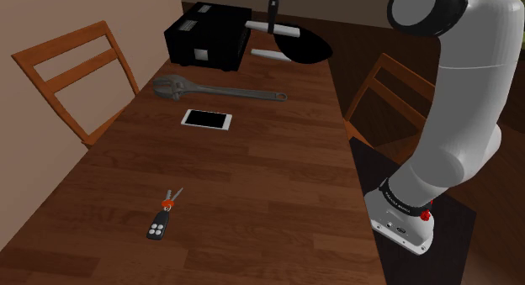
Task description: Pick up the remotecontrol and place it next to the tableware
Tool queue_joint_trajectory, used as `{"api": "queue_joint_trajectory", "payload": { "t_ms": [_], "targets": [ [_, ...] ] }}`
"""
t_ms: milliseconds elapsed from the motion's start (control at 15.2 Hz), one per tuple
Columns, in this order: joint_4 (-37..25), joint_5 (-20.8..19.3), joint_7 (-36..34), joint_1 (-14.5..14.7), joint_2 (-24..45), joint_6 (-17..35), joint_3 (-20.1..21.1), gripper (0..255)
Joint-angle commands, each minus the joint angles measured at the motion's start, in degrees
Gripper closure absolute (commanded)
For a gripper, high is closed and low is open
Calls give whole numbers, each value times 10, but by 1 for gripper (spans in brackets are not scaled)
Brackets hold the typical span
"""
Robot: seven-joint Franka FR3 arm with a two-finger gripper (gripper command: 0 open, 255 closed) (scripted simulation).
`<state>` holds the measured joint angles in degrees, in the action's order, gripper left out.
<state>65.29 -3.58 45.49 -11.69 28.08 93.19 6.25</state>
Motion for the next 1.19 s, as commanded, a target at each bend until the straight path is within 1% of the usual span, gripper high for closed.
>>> {"api": "queue_joint_trajectory", "payload": {
  "t_ms": [0, 528, 1122],
  "targets": [
    [22, 0, 0, -1, -4, 18, 0, 255],
    [95, 1, -1, -4, -11, 84, 0, 255],
    [156, -1, -3, -5, -6, 150, -1, 255]
  ]
}}
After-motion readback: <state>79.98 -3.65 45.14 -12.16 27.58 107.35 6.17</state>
